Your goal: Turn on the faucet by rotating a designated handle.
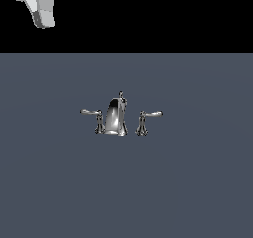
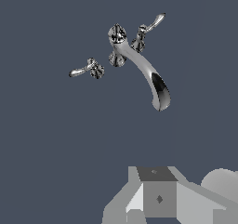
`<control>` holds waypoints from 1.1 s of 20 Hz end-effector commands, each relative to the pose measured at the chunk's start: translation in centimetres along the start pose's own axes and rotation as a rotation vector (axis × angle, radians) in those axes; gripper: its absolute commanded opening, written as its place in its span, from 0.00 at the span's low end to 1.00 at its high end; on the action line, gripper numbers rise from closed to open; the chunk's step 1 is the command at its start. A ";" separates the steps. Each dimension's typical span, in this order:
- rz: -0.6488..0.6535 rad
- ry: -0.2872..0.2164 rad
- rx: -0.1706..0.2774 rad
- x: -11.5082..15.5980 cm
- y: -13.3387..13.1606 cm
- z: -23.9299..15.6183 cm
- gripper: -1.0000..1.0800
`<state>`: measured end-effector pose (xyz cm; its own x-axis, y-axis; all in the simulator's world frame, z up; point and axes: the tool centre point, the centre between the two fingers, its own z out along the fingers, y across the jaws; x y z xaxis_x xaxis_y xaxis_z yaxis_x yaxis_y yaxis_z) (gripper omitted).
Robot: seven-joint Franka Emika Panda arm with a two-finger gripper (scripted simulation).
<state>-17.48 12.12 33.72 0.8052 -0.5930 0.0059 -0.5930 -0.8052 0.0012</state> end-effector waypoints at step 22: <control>0.426 -0.009 0.008 4.7 -8.7 10.1 0.00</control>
<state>-9.06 16.12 24.22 0.5103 -0.8600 -0.0037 -0.8600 -0.5102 -0.0062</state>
